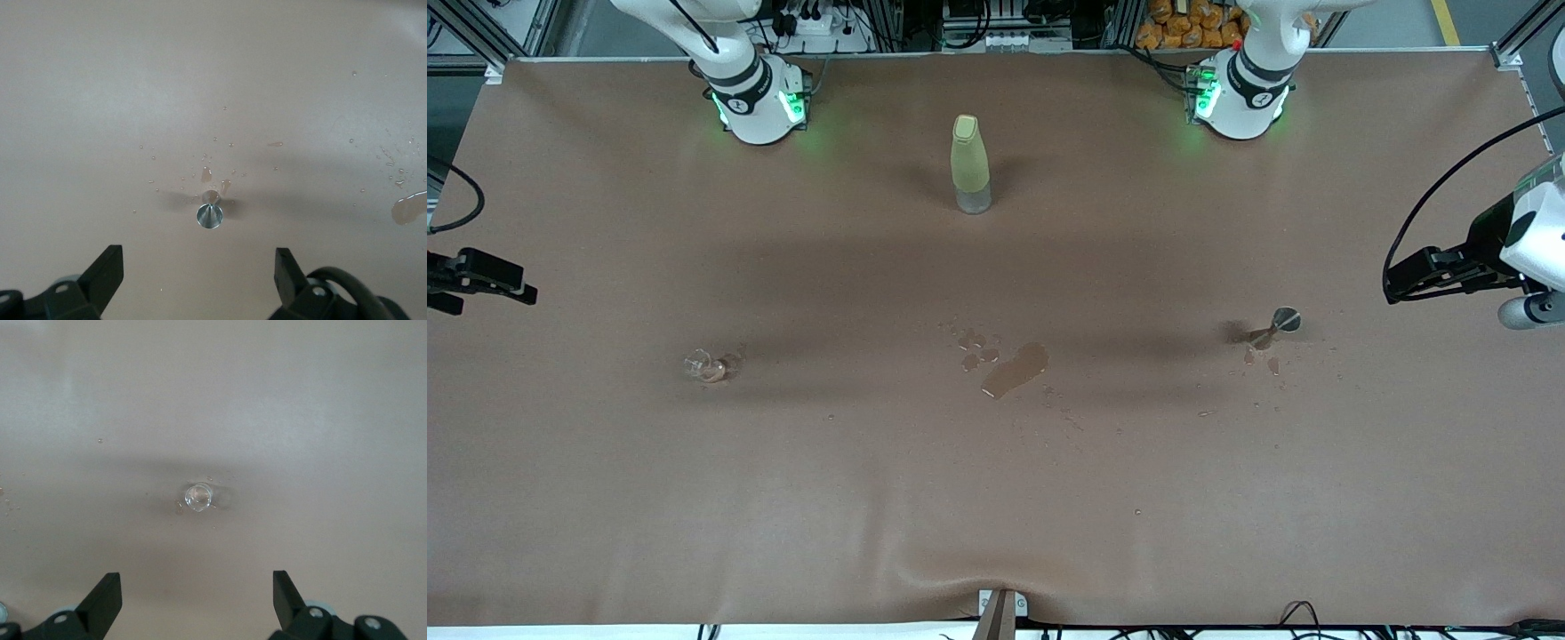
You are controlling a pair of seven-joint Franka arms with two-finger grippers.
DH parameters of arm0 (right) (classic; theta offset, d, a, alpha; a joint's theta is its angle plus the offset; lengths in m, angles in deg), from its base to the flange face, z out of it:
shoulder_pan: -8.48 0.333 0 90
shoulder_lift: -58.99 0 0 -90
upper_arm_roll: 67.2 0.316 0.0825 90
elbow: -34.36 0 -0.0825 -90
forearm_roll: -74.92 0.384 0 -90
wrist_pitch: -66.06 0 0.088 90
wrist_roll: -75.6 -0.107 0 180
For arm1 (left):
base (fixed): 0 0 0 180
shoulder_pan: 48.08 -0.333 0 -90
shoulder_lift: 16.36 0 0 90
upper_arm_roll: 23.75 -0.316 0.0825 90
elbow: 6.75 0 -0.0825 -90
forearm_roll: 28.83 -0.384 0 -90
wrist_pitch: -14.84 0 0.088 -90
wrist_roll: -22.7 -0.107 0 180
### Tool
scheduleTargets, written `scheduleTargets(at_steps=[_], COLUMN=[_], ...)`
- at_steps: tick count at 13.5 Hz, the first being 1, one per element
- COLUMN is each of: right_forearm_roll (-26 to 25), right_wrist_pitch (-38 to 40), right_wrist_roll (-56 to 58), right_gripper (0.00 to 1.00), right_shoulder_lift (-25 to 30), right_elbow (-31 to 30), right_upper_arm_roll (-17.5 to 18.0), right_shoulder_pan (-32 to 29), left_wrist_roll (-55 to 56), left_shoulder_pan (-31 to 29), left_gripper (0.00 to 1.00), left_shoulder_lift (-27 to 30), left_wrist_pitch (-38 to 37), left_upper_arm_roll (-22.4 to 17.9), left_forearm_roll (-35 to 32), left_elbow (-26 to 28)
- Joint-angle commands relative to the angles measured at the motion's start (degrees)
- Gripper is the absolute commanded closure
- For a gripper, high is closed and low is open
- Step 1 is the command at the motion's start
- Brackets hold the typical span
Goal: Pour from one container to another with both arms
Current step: 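Move the right gripper toward the glass beaker while the left gripper approaches the jigger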
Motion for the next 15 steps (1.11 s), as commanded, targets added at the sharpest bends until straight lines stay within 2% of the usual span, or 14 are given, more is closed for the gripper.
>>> scheduleTargets(at_steps=[1,3,6,9,13,15], right_forearm_roll=[5.77,8.95,10.53,23.51,31.96,36.62], right_wrist_pitch=[-0.06,0.12,-0.15,-0.15,0.55,3.26], right_wrist_roll=[10.08,21.05,32.76,51.56,70.71,80.22], right_gripper=[0.0,0.0,0.0,0.0,0.0,0.0], right_shoulder_lift=[-1.76,-3.52,-5.11,-9.14,-15.99,-19.42], right_elbow=[0.16,0.15,-0.02,-0.29,-1.16,-1.25], right_upper_arm_roll=[0.63,0.55,0.72,0.55,0.63,0.63], right_shoulder_pan=[-4.62,-8.06,-9.47,-13.16,-19.74,-22.03], left_wrist_roll=[0.66,0.32,-0.21,-0.3,-0.3,-0.47], left_shoulder_pan=[0.03,0.38,0.38,0.56,0.82,0.91], left_gripper=[0.0,0.0,0.0,0.0,0.0,0.0], left_shoulder_lift=[0.39,0.39,0.39,0.22,-0.14,-0.22], left_wrist_pitch=[-1.33,-1.68,-1.59,-1.59,-1.42,-1.42], left_upper_arm_roll=[0.81,1.07,1.16,2.47,3.18,3.27], left_forearm_roll=[-1.71,-1.71,-1.36,-1.53,-1.44,-1.53], left_elbow=[-0.32,-0.57,-0.58,-0.58,-0.58,-0.58])
